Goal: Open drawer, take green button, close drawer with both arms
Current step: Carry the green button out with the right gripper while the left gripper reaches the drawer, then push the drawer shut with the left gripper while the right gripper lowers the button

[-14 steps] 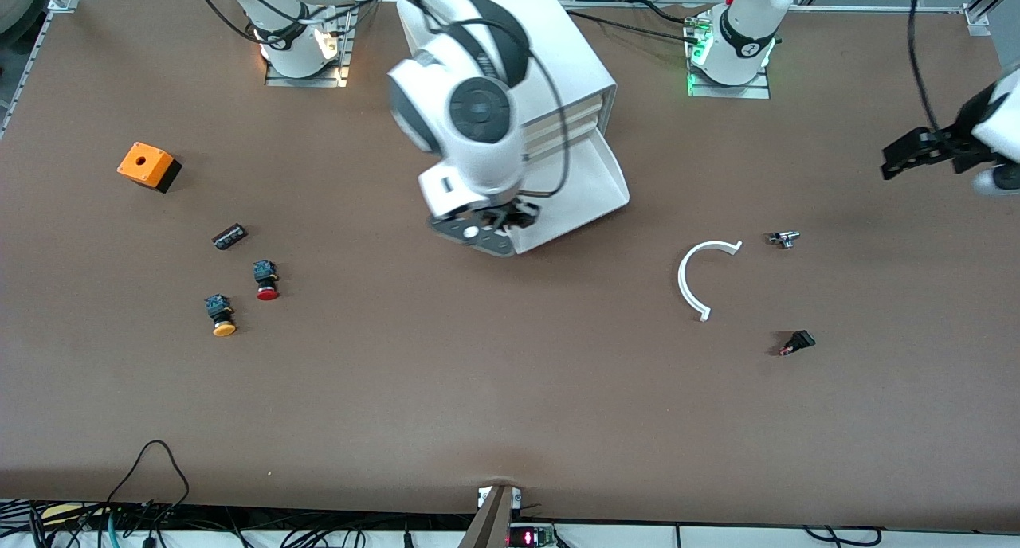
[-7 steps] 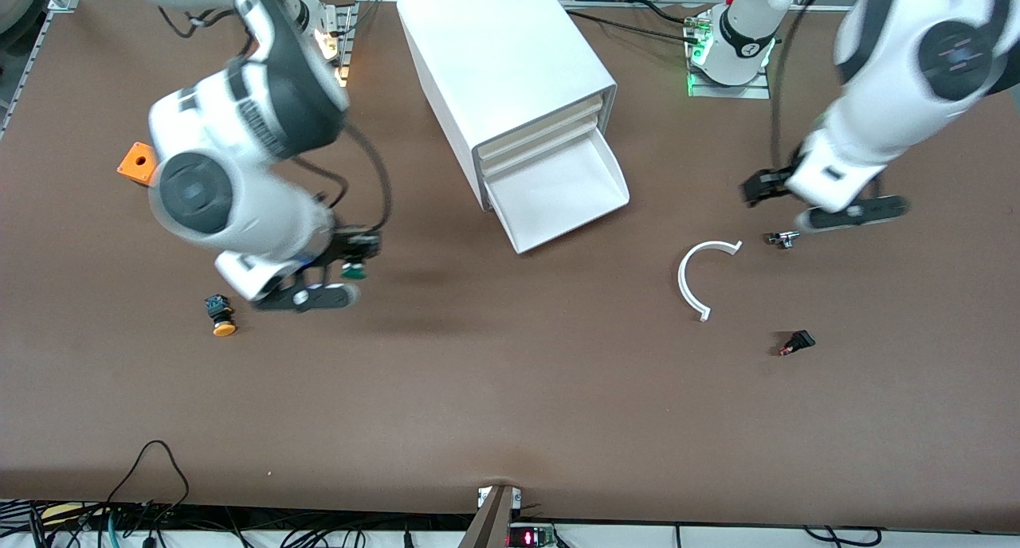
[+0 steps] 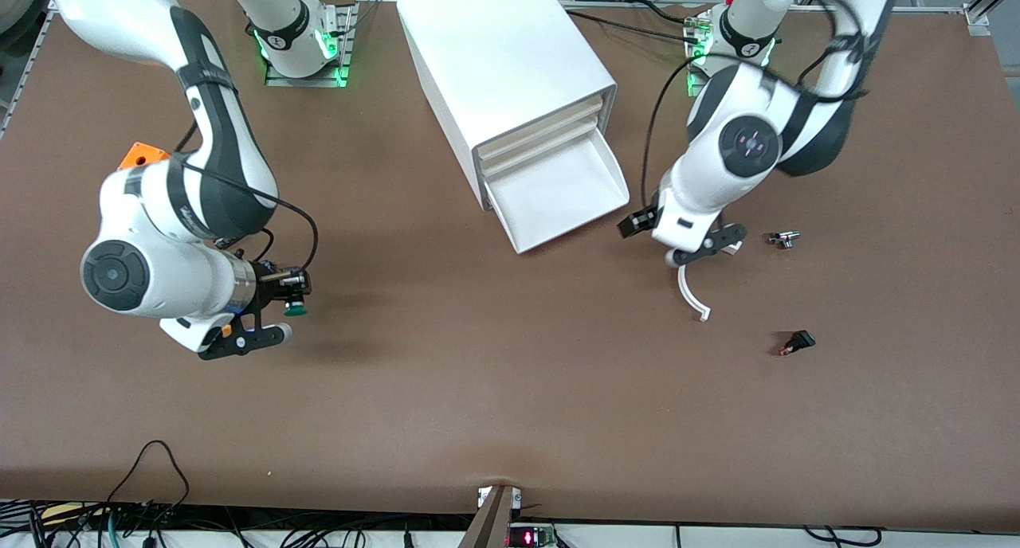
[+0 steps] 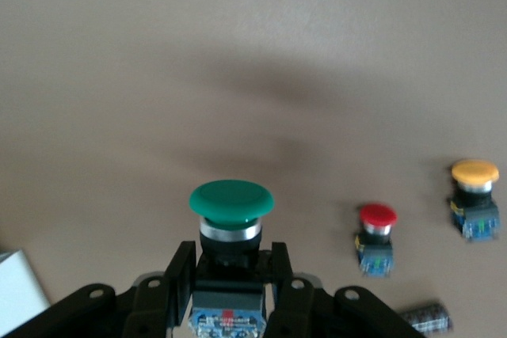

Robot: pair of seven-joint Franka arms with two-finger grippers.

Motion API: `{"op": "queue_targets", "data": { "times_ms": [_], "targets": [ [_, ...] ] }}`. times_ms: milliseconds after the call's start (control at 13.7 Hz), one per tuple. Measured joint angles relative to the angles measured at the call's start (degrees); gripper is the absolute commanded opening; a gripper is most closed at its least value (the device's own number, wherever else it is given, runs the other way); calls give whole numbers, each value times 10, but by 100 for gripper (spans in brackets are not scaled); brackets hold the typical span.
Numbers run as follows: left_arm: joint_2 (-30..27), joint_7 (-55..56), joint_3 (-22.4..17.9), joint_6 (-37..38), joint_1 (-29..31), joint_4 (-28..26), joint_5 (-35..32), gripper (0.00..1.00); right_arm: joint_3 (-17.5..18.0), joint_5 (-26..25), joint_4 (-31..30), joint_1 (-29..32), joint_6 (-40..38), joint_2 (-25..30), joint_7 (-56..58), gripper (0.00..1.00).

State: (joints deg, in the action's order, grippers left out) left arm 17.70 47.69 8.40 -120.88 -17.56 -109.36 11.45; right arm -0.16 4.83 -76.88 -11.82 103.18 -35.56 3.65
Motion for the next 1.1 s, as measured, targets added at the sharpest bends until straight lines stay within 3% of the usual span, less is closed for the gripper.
{"op": "queue_targets", "data": {
  "times_ms": [146,365,804,1023,1096],
  "targets": [
    [54,4,0,-56,-13,-1,41,100,-1,0,-64,0,73,5,11,9],
    [107,5,-1,-104,-23,1,48,100,-1,1,-168,-2,156,32,11,10],
    [116,36,3,-106,-31,-1,51,100,0,5,-354,-3,253,109,9,17],
    [116,52,27,-105,-41,-16,78,100,2,6,-453,-3,352,126,9,31],
    [116,57,37,-105,-42,-22,85,100,4,6,-477,-3,376,129,9,45]
  ]
}}
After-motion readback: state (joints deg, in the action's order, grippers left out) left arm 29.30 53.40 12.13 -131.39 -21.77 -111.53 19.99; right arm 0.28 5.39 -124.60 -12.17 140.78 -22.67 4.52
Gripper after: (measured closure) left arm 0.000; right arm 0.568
